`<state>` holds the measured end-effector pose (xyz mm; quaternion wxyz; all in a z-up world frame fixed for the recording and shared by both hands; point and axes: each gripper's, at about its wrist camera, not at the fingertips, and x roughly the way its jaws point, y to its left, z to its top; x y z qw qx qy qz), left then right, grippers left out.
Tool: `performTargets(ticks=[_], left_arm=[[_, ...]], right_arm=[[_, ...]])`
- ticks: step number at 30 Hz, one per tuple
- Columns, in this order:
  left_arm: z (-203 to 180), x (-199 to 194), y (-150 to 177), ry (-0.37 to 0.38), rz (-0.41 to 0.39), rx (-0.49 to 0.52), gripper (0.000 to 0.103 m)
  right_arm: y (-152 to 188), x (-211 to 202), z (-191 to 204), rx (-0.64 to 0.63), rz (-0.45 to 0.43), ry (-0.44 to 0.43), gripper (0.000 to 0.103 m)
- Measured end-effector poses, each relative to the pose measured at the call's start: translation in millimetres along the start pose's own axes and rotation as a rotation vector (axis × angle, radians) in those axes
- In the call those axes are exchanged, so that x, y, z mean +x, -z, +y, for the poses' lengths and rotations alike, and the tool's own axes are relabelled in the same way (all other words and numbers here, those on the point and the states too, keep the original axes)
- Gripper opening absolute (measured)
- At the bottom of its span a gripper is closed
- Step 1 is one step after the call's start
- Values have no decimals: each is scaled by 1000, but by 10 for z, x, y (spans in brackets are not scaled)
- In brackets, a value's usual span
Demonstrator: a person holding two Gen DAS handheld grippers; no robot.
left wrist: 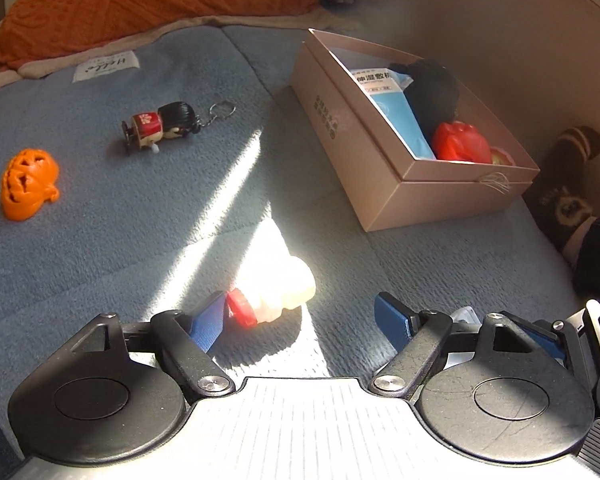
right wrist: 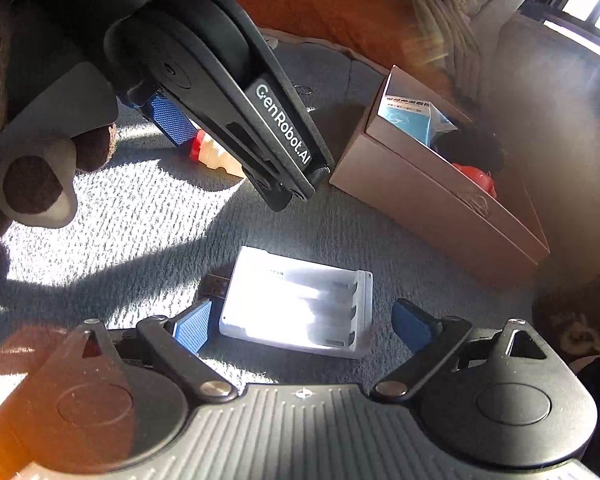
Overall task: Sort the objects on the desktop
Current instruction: 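Lift the white charger with the right tool while the left tool grasps the white bottle keychain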
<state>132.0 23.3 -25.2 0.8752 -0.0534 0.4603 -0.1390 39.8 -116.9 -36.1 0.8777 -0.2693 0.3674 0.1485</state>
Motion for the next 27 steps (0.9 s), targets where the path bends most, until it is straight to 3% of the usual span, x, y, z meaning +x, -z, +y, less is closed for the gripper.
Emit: performTargets(ticks=[6, 9, 13, 17, 19, 21, 22, 27], left_arm=[[-55, 39, -34, 8, -36, 26, 73], [-100, 19, -2, -13, -57, 82, 74], [-136, 50, 13, -83, -20, 99, 73], [-207, 99, -29, -90, -14, 95, 73], [-251, 132, -54, -104, -15, 107, 69], [-284, 161, -69, -125, -12, 127, 51], [-284, 159, -68, -134, -14, 132, 48], [-187, 12, 14, -146, -20, 123, 48]], right_arm=[[-5, 4, -43, 24, 10, -15, 94], [-19, 22, -89, 51, 26, -34, 94], [-52, 92, -200, 125, 72, -74, 94], [-54, 128, -274, 173, 92, -107, 94], [-59, 135, -283, 163, 87, -103, 94], [-62, 138, -279, 149, 81, -101, 94], [-63, 131, -269, 142, 80, -102, 94], [-104, 109, -276, 142, 94, -150, 78]])
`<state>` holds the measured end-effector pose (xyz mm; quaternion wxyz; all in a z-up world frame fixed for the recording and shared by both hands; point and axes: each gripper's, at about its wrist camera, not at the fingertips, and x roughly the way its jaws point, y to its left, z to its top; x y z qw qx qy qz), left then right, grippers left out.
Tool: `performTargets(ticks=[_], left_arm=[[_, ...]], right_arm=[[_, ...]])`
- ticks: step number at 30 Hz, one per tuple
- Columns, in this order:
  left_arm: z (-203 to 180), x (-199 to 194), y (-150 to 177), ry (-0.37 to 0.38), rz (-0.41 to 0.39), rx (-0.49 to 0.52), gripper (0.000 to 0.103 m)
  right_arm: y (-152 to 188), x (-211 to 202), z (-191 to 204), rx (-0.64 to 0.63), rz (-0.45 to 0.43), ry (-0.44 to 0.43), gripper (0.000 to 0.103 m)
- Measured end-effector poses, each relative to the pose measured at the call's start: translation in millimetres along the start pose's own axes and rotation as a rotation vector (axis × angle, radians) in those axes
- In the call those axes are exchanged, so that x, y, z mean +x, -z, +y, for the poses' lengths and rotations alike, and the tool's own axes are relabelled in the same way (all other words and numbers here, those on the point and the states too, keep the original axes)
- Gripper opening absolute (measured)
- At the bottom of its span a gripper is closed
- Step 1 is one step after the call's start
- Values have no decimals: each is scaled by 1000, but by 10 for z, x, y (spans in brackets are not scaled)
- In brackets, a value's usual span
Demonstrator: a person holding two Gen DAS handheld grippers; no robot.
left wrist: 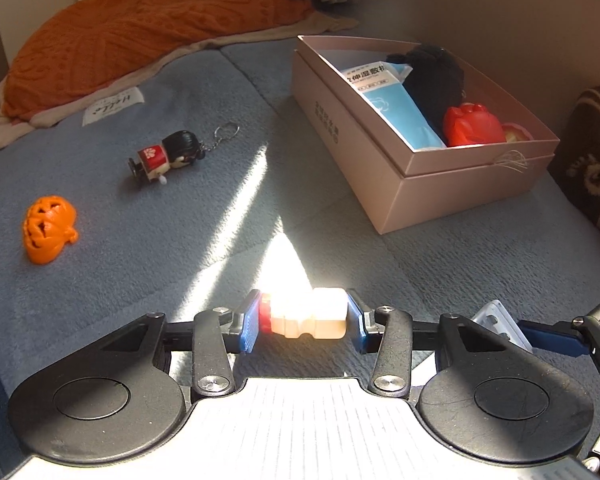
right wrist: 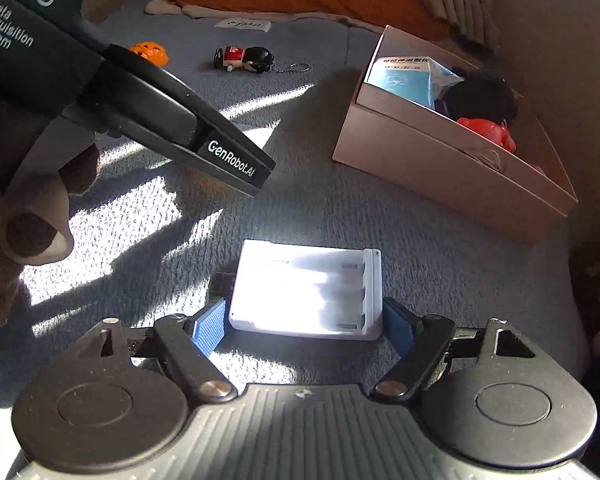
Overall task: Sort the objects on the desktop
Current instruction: 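Lift the white charger with the right tool while the left tool grasps the white bottle keychain, then lower the charger into the pink box with the right tool while the left tool drops the bottle in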
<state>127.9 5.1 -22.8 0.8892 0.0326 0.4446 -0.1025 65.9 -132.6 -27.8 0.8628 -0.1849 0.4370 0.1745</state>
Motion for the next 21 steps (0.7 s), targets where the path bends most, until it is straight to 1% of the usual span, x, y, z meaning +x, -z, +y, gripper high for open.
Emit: performTargets(ticks=[3, 6, 9, 11, 13, 15, 18, 21], left_arm=[[66, -101, 127, -5, 25, -7, 48], [102, -247, 256, -2, 42, -2, 48], [108, -415, 360, 7, 52, 10, 48], [96, -522, 397, 12, 51, 23, 48], [67, -623, 389, 22, 35, 35, 48], [-4, -737, 296, 35, -2, 51, 48], [-161, -881, 14, 59, -90, 78, 48], [-326, -956, -357, 88, -183, 100, 48]], right_arm=[[-25, -45, 10, -4, 11, 1, 78], [-98, -126, -108, 46, 59, -45, 78], [-136, -335, -270, 71, 83, -94, 78], [-157, -535, -392, 56, 67, -94, 78], [-193, -806, -549, 47, 20, -71, 78], [-281, -1115, -761, 58, -51, -49, 78], [-479, -1585, -1095, 104, -180, -10, 78], [-654, -1990, -1343, 139, -312, 42, 78]])
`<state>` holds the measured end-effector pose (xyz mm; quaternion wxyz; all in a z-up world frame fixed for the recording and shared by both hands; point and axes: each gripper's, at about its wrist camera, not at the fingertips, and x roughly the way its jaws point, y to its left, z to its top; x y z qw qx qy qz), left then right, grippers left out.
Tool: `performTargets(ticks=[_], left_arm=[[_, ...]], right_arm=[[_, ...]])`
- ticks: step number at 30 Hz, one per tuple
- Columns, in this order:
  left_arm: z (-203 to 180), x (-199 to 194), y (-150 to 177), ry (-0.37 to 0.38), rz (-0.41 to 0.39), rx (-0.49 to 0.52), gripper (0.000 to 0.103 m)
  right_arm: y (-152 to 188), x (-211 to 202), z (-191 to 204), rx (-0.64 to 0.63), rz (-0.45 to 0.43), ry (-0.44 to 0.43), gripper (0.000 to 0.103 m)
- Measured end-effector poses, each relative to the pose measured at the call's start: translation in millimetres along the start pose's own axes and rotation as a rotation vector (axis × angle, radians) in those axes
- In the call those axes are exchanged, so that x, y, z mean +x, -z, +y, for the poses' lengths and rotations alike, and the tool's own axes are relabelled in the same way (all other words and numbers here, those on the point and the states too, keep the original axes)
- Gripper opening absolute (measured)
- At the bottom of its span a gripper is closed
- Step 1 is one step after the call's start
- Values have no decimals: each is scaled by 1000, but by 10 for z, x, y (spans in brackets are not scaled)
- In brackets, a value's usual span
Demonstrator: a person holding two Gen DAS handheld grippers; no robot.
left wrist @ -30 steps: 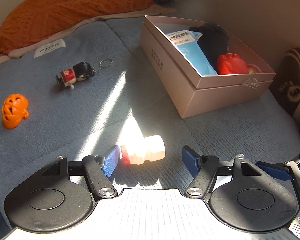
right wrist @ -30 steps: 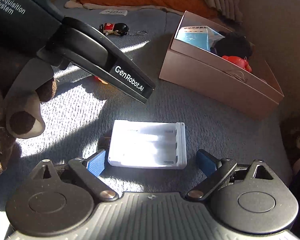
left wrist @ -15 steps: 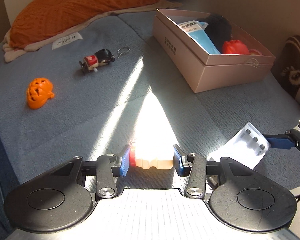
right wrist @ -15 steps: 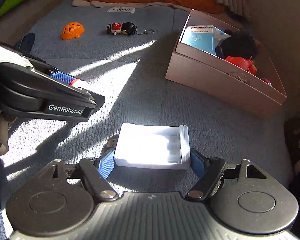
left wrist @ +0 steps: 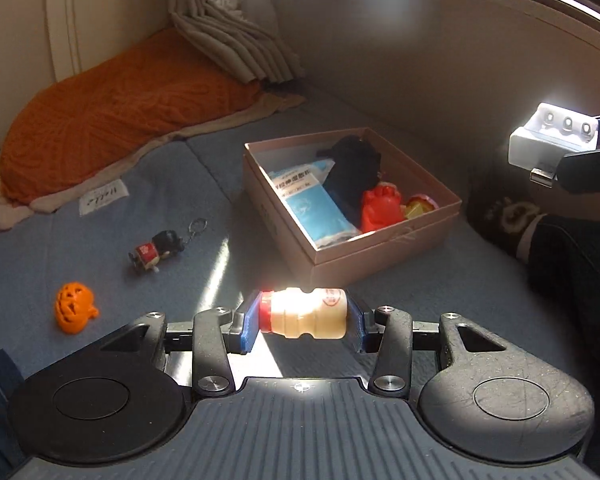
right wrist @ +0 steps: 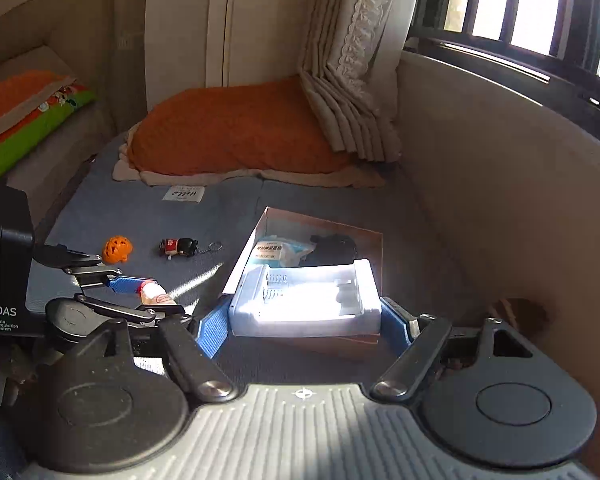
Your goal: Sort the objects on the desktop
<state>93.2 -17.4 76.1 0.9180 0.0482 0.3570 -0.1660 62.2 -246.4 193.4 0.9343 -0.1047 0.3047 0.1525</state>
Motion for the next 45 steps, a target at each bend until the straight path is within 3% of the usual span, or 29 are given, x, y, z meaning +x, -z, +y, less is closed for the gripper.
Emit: performTargets(ticks=[4, 6, 8, 12, 15, 19, 22, 24, 30, 35, 40, 43, 45], left_arm=[[-180, 170, -551, -8, -151, 29, 49], [-191, 301, -719, 10, -175, 23, 65], [-173, 390, -810, 8, -165, -1, 71], [39, 350, -561, -9, -115, -48, 87], [269, 326, -230, -58, -28, -80, 88], [681, 291, 200, -114, 90, -198, 89], [913, 231, 393, -145, 119, -278, 91], [1050, 160, 506, -162, 118, -315, 95], [1242, 173, 655, -202, 115, -343, 97], [1310, 285, 663, -225, 121, -379, 98], [1547, 262, 518, -309, 57, -415, 100], [1766, 223, 464, -397, 10, -463, 101], [1907, 217, 510, -440, 2, -526, 101]], right_arm=[[-255, -157, -200, 23, -105, 45, 78], [-322, -132, -274, 27, -121, 88, 78], [-353, -99, -339, 37, -128, 106, 78], [-386, 43, -464, 97, -112, 81, 78], [-415, 297, -473, 155, -68, 24, 78], [-428, 797, -346, 217, 22, -53, 78], [-411, 1179, -220, 240, 75, -82, 79], [-385, 1374, -162, 258, 119, -80, 87], [-293, 1502, -144, 274, 177, -25, 92], [-128, 1531, -13, 206, 233, 15, 97], [-51, 1663, 514, 44, 252, -30, 97], [-93, 1820, 929, -37, 219, -57, 97], [-138, 1981, 1235, -91, 187, -81, 91]])
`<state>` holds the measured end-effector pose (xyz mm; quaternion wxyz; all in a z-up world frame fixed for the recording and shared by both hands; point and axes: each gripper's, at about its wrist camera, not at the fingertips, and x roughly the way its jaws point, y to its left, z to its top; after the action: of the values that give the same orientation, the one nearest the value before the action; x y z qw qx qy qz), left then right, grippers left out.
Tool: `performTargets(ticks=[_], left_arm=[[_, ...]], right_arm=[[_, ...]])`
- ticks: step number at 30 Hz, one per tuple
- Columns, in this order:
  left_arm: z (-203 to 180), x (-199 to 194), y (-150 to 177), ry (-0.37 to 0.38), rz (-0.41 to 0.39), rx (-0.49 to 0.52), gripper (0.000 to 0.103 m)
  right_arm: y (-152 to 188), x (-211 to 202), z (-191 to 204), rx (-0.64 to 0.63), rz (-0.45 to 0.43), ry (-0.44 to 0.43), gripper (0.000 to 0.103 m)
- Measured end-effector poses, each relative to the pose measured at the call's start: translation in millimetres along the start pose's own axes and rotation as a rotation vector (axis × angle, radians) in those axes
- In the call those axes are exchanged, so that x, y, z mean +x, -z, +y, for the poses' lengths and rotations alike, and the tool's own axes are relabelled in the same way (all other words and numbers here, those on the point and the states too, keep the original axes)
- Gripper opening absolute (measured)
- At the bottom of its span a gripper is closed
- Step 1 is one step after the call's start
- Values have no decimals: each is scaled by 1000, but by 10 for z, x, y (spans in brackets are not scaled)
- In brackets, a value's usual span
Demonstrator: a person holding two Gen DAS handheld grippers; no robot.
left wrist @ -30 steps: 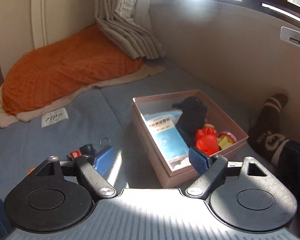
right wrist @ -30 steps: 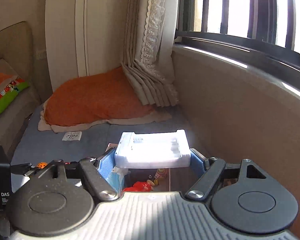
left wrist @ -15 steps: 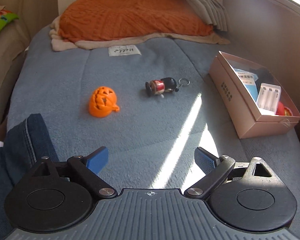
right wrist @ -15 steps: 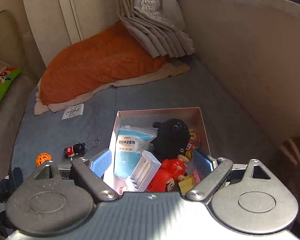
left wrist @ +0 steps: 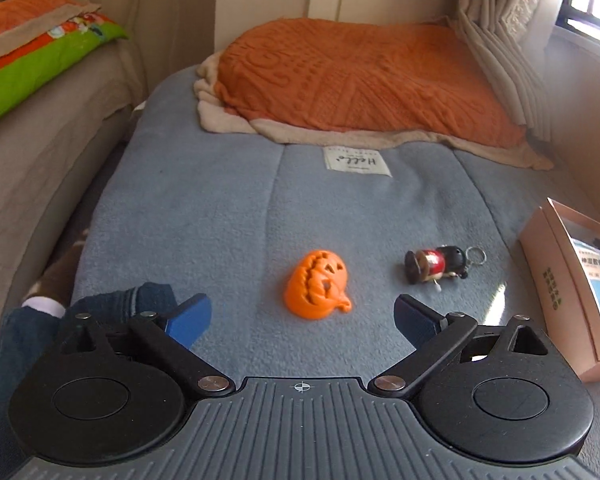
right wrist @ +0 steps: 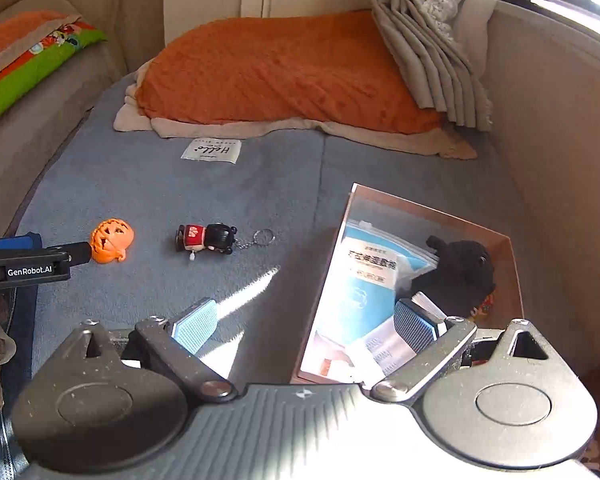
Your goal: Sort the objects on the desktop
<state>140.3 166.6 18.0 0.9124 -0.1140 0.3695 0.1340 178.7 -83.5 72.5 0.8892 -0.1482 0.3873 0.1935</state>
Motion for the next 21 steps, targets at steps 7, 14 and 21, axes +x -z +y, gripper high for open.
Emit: performTargets(ticks=[7, 14, 21], left_arm=[[51, 133, 42, -58, 35, -14, 101], [-4, 234, 109, -43, 98, 8, 101], [-48, 290, 146, -48, 122, 20, 101]], right_arm=[[-348, 828, 704, -106, -48, -5, 72], [-574, 1594, 623, 89, 130, -102, 74], [-356, 1170, 661, -18, 83, -131, 52]])
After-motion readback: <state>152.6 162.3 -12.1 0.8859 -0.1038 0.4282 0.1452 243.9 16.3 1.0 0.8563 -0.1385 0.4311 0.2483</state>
